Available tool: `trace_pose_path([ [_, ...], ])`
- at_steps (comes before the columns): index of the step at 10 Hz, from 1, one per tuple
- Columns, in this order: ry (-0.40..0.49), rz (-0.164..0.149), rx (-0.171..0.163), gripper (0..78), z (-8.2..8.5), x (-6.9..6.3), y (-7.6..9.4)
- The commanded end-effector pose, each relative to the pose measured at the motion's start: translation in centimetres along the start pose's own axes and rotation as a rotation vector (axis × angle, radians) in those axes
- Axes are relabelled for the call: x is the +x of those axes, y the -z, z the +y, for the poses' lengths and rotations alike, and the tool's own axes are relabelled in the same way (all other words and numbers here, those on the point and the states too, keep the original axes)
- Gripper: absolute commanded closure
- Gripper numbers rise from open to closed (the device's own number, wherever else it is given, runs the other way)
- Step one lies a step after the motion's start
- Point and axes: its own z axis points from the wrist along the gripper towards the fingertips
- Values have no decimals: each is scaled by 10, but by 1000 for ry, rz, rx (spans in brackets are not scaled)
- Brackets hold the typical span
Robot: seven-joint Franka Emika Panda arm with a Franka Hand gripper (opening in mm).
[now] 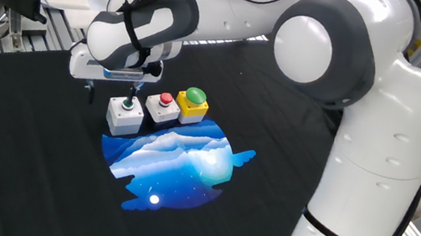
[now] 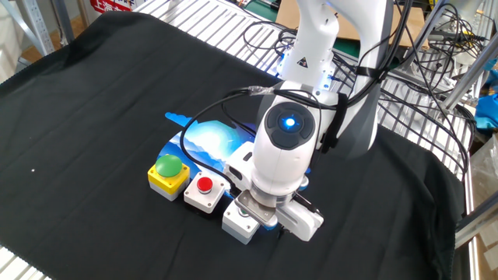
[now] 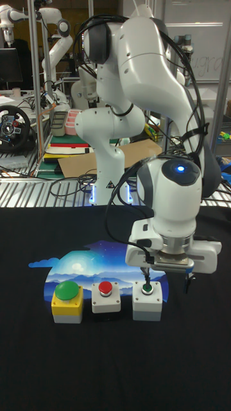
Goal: Press three buttons from left to right in sequence
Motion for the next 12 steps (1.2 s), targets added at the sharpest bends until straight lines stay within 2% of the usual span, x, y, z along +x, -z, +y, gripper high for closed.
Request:
trace_pose_path([
  [1,-2,-4,-1,1,0,-1,1],
  [12,0,-3,-1,1,-2,-2,-8],
])
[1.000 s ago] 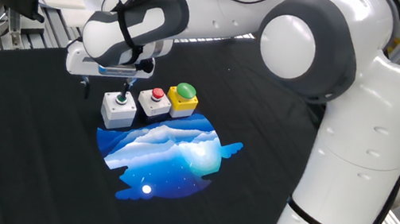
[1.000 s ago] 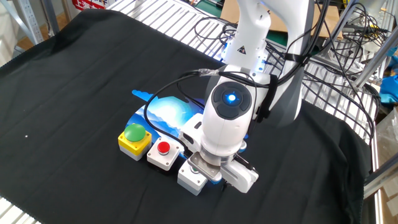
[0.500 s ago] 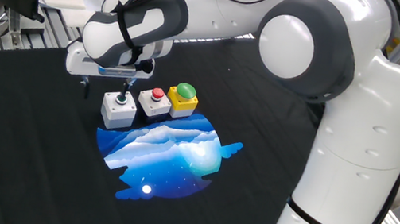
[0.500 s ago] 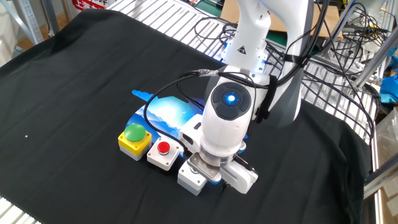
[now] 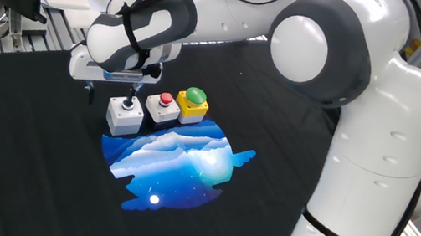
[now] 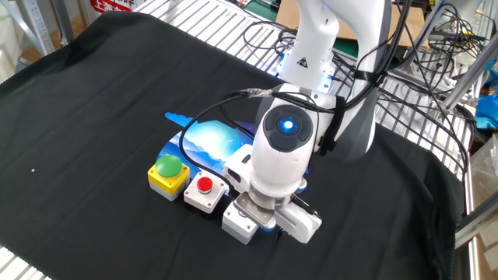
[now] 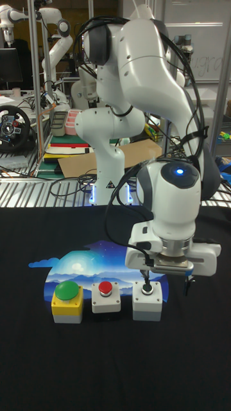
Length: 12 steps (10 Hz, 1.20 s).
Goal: Press three buttons from left to right in sequence
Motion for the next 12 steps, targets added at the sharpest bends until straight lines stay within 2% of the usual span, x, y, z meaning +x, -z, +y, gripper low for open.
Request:
trace_pose_path([
  [1,-1,3,2,1,-1,1,-3],
  [6,-6,-2,-2,1,0,1,0],
  [12,-15,-3,-1,1,2,2,28],
])
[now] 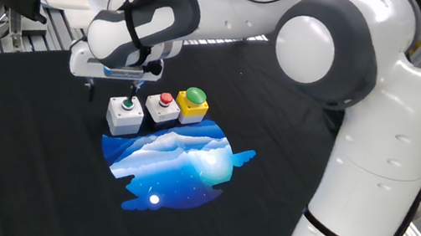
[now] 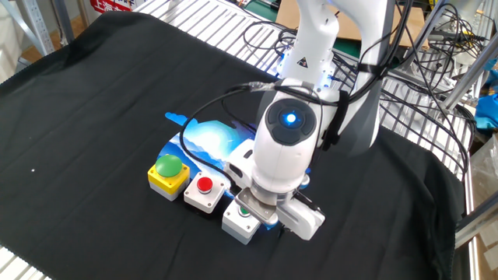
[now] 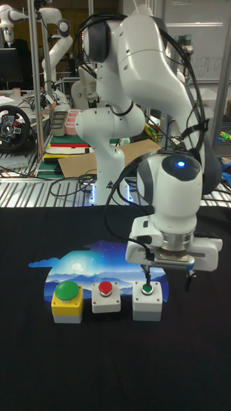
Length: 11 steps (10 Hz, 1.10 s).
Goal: Press three buttons from left to right in sequence
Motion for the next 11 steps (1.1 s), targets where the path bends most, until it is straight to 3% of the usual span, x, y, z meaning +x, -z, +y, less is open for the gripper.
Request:
trace_pose_path([
  [1,-4,-3,0,1,0,-1,14],
  [5,-33,-1,9,1,-4,3,51],
  [11,7,3,16,1,-20,-1,65],
])
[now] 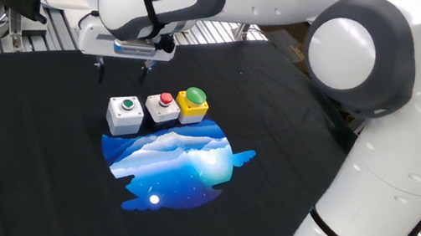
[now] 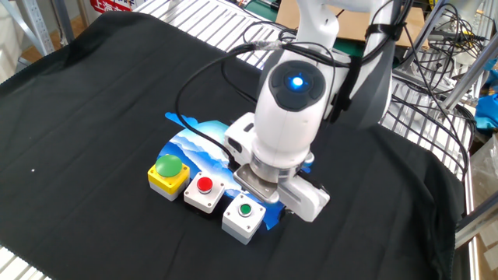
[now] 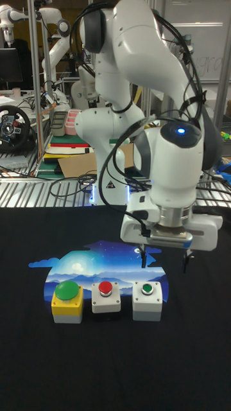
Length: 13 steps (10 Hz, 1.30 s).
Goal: Press three buttons from left to right in sequence
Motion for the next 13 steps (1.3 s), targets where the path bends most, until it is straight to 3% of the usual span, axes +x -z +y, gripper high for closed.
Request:
trace_pose_path([
  [1,28,-17,-11,1,-11,-3,13],
  [6,99,-18,-22,1,-15,-2,27],
  [9,148,-15,-12,1,-25,9,50],
  [13,167,-20,-4,1,-35,19,67],
])
